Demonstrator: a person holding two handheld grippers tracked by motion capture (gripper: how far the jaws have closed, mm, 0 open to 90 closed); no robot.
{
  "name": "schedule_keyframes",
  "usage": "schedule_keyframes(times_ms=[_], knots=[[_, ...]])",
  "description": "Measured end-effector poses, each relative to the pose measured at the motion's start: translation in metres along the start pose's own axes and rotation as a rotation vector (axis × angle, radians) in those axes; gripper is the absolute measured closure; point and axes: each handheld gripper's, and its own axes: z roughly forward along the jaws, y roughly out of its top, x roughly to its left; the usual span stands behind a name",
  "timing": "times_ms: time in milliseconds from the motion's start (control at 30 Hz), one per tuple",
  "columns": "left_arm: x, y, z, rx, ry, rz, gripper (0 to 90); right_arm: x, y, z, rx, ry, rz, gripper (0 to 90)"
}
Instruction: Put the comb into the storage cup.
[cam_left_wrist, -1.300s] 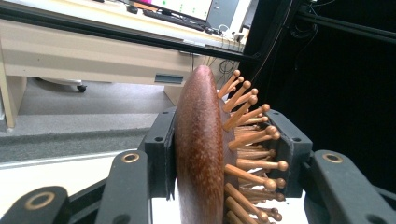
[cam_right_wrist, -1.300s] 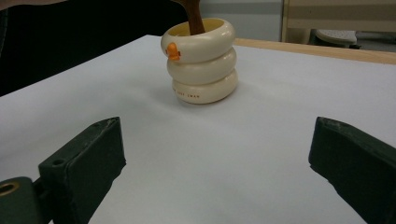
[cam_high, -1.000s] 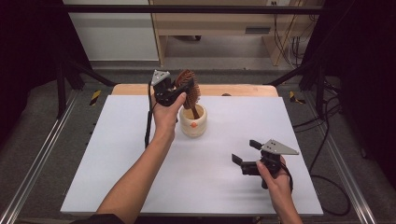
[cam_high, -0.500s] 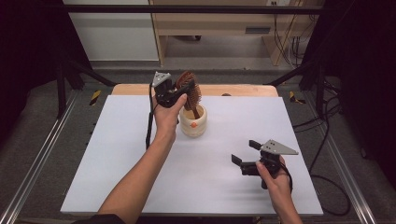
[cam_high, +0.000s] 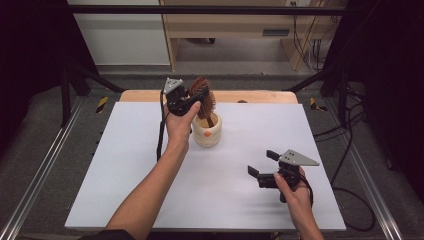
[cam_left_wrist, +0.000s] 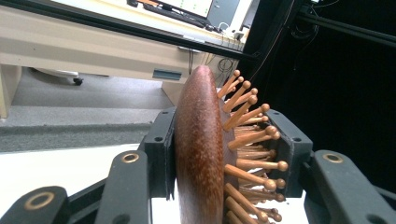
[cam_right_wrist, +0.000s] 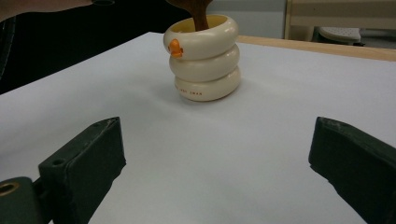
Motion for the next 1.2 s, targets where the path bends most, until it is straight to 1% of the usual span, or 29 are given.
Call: schedule_keyframes(times_ms=[467, 767, 1200], knots=[[-0.0001, -0.0042, 0.0014, 0.008, 0.002, 0.001, 50.6, 0.0002, -0.0001, 0.0001, 0.005, 0.006, -0.002, 3.8], [0.0, -0.0067, 0.0031, 0.01, 0.002, -0.006, 50.6, 0.0002, -0.0005, 0.0005, 0.006, 0.007, -0.004, 3.8], [-0.0016, -0.0099, 0.0054, 0.018, -0.001, 0.001, 50.6, -0.0001, -0.0004, 0.0, 0.008, 0.008, -0.001, 3.8]])
